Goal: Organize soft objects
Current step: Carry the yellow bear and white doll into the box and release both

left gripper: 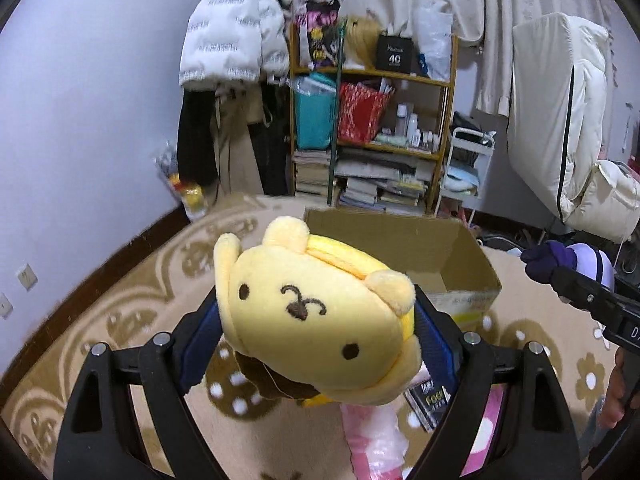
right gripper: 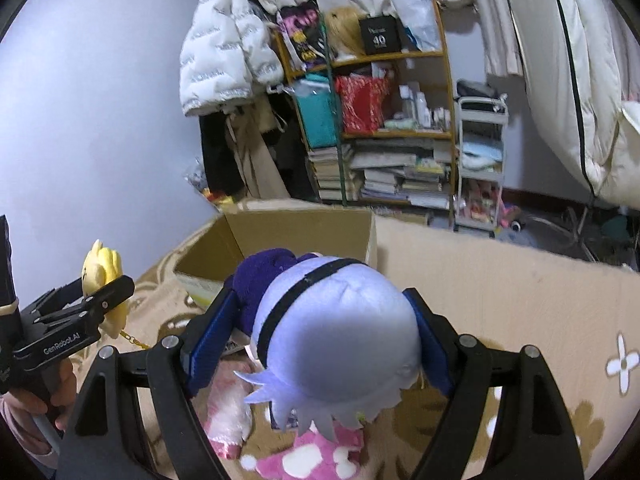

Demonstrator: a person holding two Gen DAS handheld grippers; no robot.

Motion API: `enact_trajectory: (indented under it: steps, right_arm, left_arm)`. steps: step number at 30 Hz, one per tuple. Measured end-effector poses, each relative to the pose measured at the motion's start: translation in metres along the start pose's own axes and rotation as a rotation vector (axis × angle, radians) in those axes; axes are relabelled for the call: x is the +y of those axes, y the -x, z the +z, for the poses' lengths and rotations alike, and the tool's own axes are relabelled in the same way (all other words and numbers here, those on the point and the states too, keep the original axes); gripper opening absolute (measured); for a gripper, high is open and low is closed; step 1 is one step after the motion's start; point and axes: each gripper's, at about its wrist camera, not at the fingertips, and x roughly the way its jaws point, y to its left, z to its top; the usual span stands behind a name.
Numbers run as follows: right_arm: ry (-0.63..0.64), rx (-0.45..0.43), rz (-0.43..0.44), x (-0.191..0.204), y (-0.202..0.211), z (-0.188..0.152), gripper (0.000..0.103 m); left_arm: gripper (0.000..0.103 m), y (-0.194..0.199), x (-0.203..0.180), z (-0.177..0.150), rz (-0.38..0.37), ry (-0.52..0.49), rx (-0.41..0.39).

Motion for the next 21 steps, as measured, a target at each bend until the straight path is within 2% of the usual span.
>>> enact_trajectory:
  steps: [7, 15, 18, 21]
  right_arm:
    - [0.028, -0.04, 0.054, 0.01, -0.012, 0.024, 0.086]
    - [0.063, -0.031, 0.046, 0.019, -0.048, 0.035, 0.086]
    - [0.067, -0.026, 0.041, 0.016, -0.058, 0.038, 0.086]
    - [0.071, -0.021, 0.029, 0.012, -0.068, 0.039, 0.086]
  left_arm:
    - [0.086, -0.008, -0.004, 0.029, 0.009, -0.025, -0.038]
    - [0.086, -0.038, -0.008, 0.051, 0.019, -0.041, -0.032]
    - [0.086, -0.046, -0.008, 0.052, 0.039, -0.024, -0.038]
    - [0.086, -0.056, -0.01, 0.051, 0.042, -0.048, -0.027]
